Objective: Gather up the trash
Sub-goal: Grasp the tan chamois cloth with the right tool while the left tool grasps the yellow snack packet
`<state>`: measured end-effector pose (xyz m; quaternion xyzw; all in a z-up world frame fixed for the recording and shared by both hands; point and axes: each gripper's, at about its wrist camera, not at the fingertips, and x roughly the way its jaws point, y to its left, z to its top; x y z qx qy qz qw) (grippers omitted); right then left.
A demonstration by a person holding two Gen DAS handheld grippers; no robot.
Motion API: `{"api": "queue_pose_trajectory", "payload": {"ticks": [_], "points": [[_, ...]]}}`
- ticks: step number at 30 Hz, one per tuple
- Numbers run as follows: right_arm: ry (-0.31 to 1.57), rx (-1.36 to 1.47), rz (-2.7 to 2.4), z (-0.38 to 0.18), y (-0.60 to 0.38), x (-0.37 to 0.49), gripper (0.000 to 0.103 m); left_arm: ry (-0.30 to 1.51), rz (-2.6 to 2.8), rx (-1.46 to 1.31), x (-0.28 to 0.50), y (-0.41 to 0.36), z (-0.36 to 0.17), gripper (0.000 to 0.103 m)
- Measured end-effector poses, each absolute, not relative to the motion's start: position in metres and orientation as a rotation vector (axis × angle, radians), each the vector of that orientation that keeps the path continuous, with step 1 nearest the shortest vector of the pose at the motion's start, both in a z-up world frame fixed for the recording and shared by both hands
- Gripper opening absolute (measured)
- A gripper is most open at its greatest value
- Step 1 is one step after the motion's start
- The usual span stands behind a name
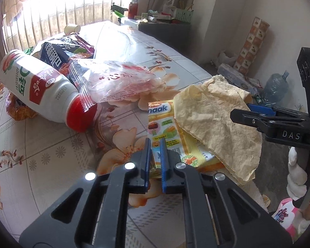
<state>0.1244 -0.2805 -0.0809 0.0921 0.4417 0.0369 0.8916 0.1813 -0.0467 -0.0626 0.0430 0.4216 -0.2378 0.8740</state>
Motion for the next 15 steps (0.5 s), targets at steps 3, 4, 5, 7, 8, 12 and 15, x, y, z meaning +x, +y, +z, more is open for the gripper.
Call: {"api": "queue_pose_trajectory", "payload": {"ticks": [3,4,5,7,8,12,15], "points": [[0.909,0.133,0.066,-0.084,-0.274,0.125,0.063,0.874,-0.495,0.092,0.181,-0.046,-0.063,0.002],[0.908,0.106,0.056,-0.084,-0.271,0.125,0.063,0.871,-0.493,0.09,0.18,-0.045,-0.064,0.002],[0.909,0.082,0.045,-0.084,-0.268,0.125,0.063,0.87,-0.49,0.086,0.18,-0.044,-0.064,0.001],[0.912,0.051,0.024,-0.084,-0.264,0.125,0.062,0.871,-0.485,0.073,0.178,-0.04,-0.064,0.001],[0.912,0.036,0.005,-0.084,-0.263,0.125,0.055,0.87,-0.482,0.065,0.176,-0.038,-0.064,0.0],[0.913,0.032,-0.028,-0.082,-0.266,0.124,0.036,0.848,-0.475,0.033,0.169,-0.024,-0.056,0.0],[0.917,0.052,-0.042,-0.081,-0.27,0.123,0.025,0.812,-0.471,0.011,0.161,-0.012,-0.044,0.0]]}}
